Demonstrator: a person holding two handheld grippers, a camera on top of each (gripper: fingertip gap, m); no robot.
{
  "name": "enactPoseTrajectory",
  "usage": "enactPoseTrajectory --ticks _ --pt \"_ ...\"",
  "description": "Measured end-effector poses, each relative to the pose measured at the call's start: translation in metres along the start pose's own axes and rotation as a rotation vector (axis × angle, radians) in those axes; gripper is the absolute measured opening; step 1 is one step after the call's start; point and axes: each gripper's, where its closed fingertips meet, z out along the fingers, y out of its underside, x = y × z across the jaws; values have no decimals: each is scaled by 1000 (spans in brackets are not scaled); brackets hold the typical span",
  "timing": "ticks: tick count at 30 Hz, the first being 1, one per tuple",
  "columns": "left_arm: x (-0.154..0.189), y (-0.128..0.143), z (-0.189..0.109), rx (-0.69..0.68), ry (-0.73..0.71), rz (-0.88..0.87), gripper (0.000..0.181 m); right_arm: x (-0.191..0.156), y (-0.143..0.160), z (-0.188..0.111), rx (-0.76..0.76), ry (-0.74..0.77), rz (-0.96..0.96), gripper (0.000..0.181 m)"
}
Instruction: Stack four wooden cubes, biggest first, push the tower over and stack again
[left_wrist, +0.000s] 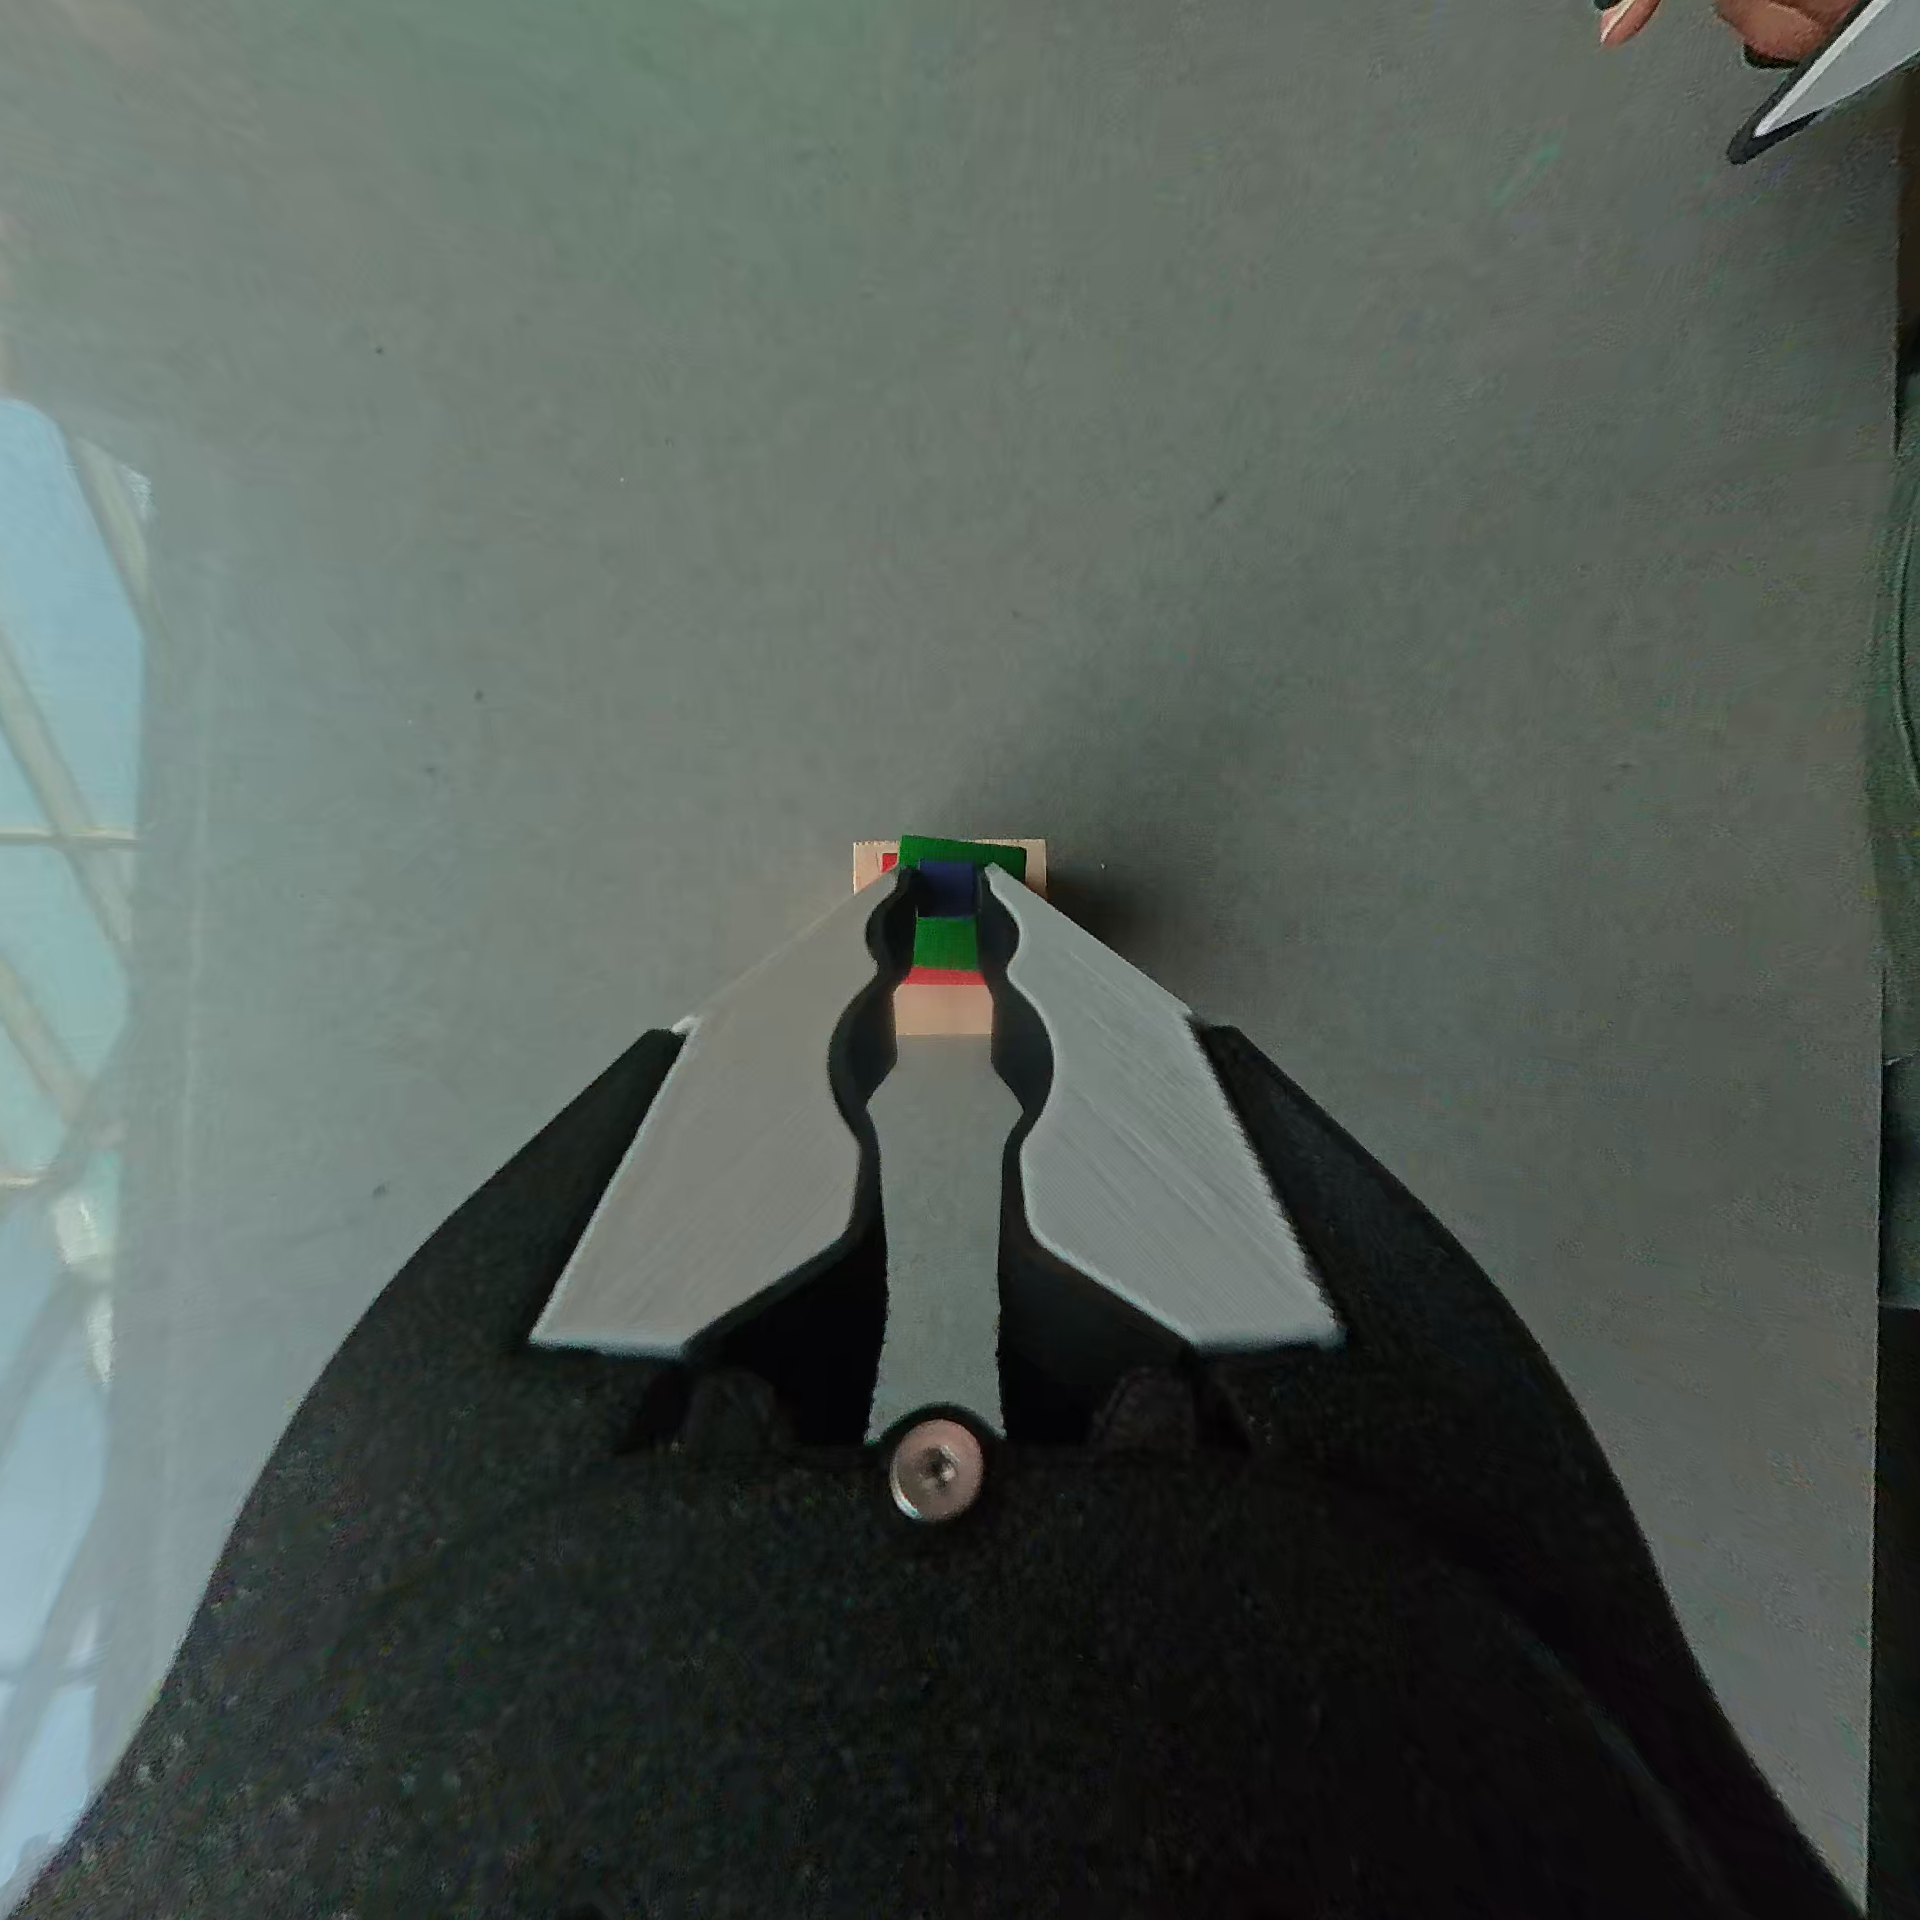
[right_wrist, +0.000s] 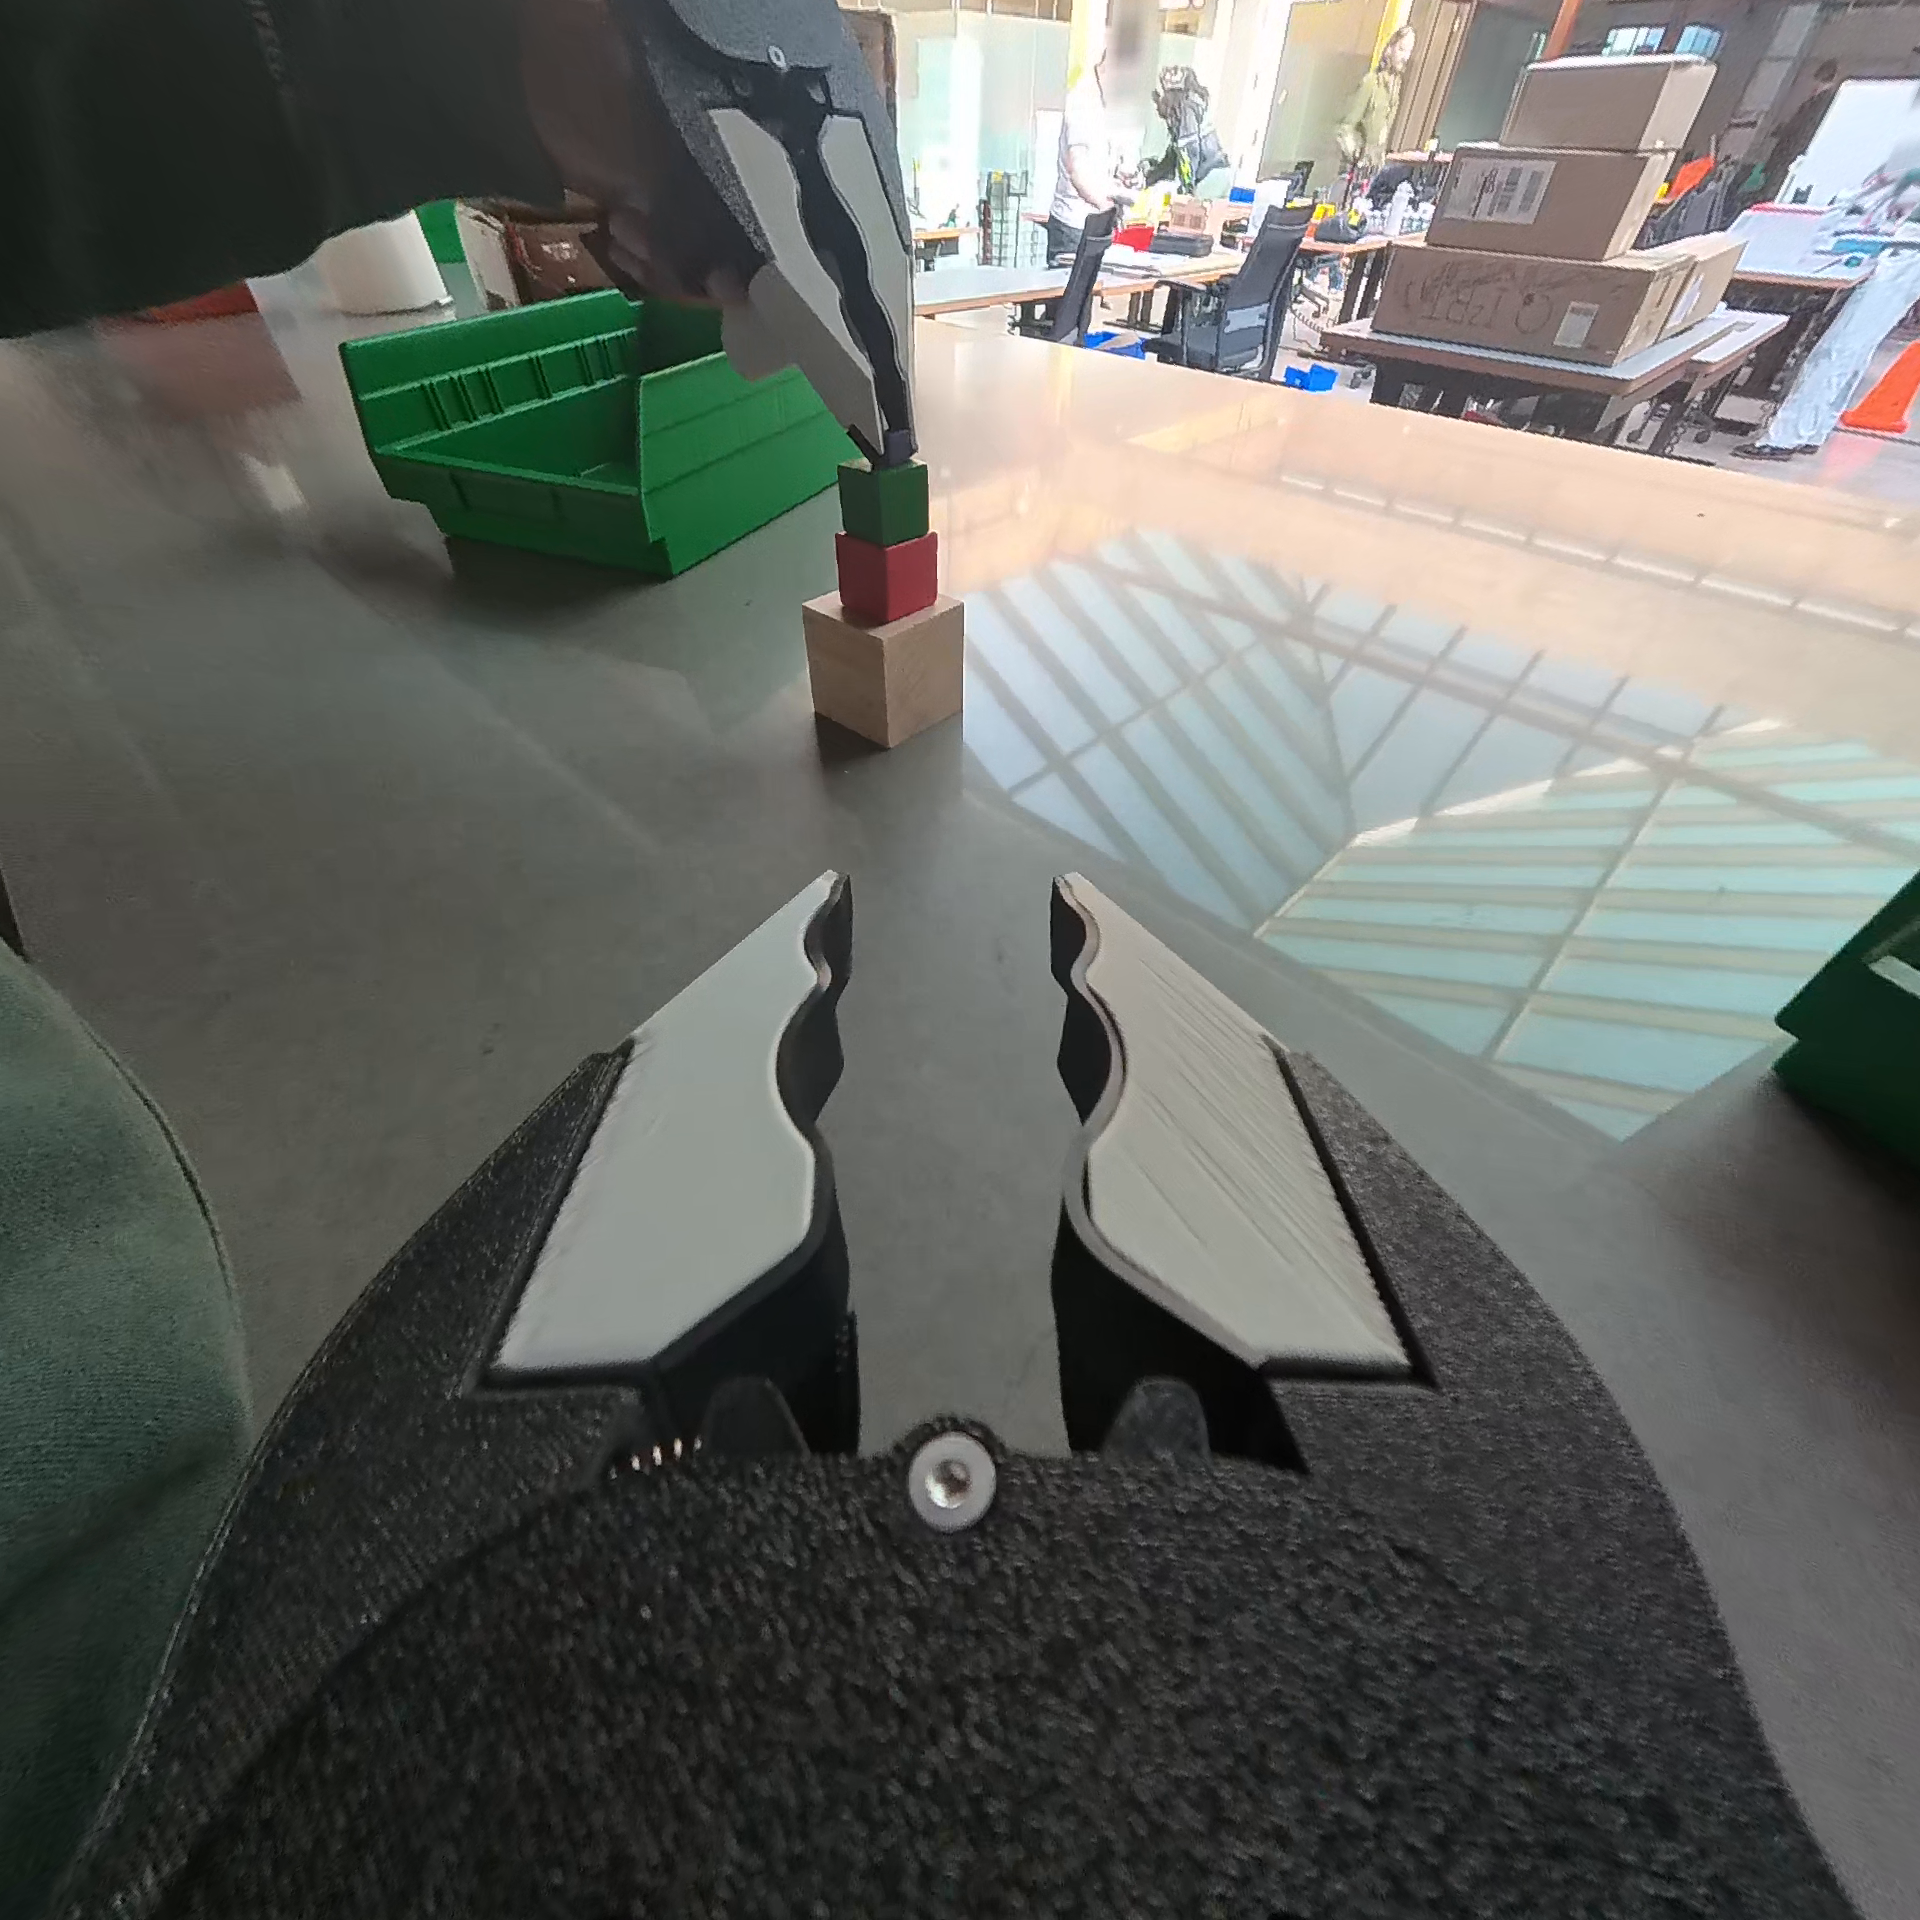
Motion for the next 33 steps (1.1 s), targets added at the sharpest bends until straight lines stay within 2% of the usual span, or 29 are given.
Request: enactPoseTrajectory --ticks 9,16,25,33 --pt "1 -2 -1 5 0 14 11 0 1 1 -2 -4 4 38" --pt "2 -2 -4 20 -1 23 19 0 2 3 -4 -7 5 38" --pt "-1 8 -1 9 -44 8 44 -2 2 5 -6 -12 2 38" --pt "2 12 5 4 -58 7 31 -1 3 5 -10 -14 3 38"
